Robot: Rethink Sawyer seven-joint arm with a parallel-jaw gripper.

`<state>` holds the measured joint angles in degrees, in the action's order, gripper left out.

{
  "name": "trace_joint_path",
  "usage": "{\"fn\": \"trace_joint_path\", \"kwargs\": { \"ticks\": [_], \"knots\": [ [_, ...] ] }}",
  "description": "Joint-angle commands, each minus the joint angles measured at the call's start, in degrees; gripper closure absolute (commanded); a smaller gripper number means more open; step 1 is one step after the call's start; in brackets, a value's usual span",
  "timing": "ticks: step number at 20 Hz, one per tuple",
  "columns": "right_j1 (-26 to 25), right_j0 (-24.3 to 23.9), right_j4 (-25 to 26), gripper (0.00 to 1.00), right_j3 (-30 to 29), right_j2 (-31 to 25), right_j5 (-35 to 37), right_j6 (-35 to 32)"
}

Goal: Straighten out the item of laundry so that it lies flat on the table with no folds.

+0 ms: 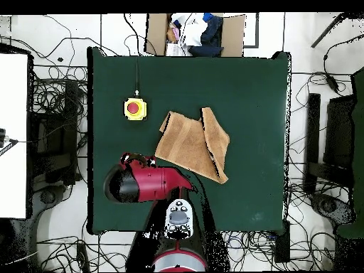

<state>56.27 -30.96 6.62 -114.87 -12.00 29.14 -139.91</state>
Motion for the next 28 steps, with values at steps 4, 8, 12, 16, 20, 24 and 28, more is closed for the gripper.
{"fn": "trace_joint_path", "kwargs": {
  "ticks": [4, 8, 12, 16, 20, 24, 28],
  "knots": [
    [3.1, -1.3, 1.0, 0.00, -0.2, -5.8, 11.9, 11.3],
    [8.5, -8.5, 3.3, 0.00, -3.6, -8.1, 12.4, 22.4],
    [18.7, -17.1, 2.5, 0.00, -6.5, -11.1, 17.5, 37.7],
    [24.5, -24.1, 2.1, 0.00, -7.2, -13.6, 22.3, 50.5],
    [29.4, -24.3, 2.0, 0.00, -4.3, -11.2, 29.8, 53.2],
    [31.2, -21.9, 0.7, 0.00, -5.0, -9.3, 31.6, 49.5],
    [29.9, -20.0, -0.8, 0.00, -6.4, -8.3, 28.7, 45.7]
  ]
}}
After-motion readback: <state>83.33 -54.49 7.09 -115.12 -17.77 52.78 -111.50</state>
